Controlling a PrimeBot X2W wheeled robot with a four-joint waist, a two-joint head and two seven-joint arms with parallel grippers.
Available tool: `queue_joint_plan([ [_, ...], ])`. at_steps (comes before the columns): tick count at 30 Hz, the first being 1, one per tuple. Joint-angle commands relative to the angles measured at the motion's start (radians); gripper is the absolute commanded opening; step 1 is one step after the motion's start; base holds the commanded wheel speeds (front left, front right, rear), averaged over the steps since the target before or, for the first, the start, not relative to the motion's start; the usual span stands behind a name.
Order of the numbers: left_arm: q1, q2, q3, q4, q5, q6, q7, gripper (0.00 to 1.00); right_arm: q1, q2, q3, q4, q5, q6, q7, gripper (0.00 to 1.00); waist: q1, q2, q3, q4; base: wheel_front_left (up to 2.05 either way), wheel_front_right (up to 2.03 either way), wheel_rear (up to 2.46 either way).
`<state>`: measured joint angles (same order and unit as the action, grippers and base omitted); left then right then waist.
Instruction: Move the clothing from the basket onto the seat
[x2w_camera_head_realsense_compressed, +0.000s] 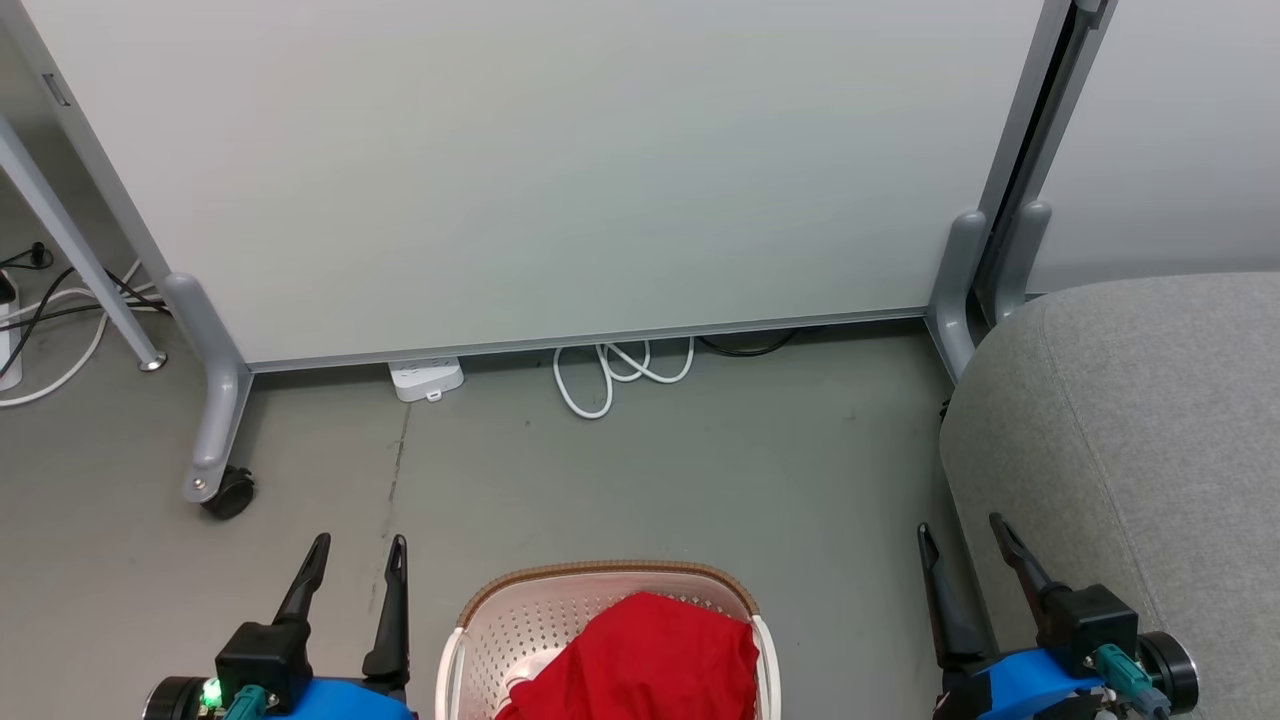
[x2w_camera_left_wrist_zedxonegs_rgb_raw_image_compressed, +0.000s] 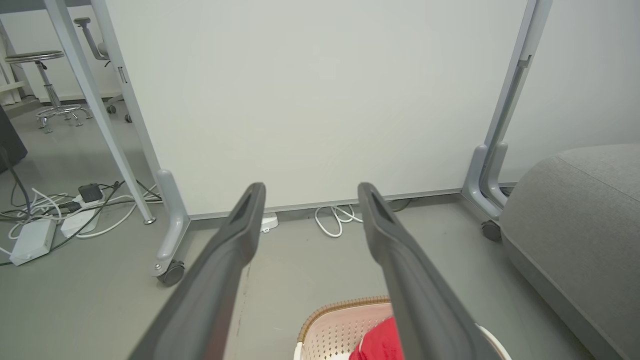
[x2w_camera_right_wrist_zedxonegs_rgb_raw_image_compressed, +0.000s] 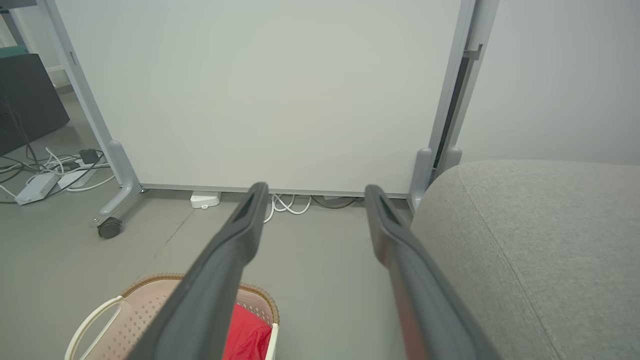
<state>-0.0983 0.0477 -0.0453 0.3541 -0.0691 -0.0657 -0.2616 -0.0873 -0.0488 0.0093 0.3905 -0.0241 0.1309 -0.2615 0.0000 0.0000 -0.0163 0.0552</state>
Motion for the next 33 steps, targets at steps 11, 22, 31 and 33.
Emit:
queue_joint_plan([
  [11,-0.003,0.005,-0.001,0.021,-0.025,-0.006,-0.005,1.0,0.003,-0.003,0.002,0.009,0.008,0.0,-0.006,1.0,0.0,0.0,0.0,0.002,0.0,0.0,0.0],
  [22,-0.027,0.005,-0.013,0.049,-0.021,-0.017,-0.005,1.0,-0.006,-0.003,0.005,0.01,0.015,0.0,-0.006,1.0,0.0,0.0,0.012,-0.005,0.0,0.0,0.0],
  [31,-0.162,0.02,-0.069,0.154,0.019,-0.05,-0.004,1.0,-0.058,-0.002,0.023,-0.01,0.008,0.0,-0.005,1.0,0.0,0.0,0.105,-0.055,0.0,0.0,0.0],
  [33,-0.205,0.028,-0.087,0.186,0.025,-0.054,-0.004,1.0,-0.079,-0.002,0.028,-0.016,0.006,0.0,-0.005,1.0,0.0,0.0,0.144,-0.073,0.0,0.0,0.0],
])
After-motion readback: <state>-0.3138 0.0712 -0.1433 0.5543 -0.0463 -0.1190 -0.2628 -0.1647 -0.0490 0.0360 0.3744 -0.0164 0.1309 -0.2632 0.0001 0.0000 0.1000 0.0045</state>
